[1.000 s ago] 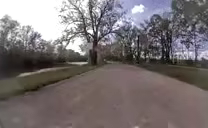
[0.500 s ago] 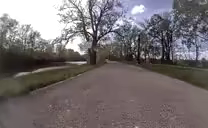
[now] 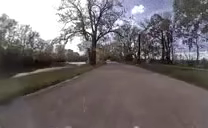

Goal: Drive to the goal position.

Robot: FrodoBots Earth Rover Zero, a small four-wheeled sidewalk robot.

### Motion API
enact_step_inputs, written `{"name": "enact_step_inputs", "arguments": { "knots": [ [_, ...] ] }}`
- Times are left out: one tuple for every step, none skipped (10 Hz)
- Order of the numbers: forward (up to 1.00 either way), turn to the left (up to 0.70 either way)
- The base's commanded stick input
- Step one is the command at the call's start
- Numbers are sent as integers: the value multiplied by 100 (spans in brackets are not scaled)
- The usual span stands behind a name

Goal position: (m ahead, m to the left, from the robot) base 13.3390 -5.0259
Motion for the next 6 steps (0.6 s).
{"name": "enact_step_inputs", "arguments": {
  "knots": [
    [100, 0],
    [100, 0],
    [100, 0],
    [100, 0],
    [100, 0],
    [100, 0]
  ]
}}
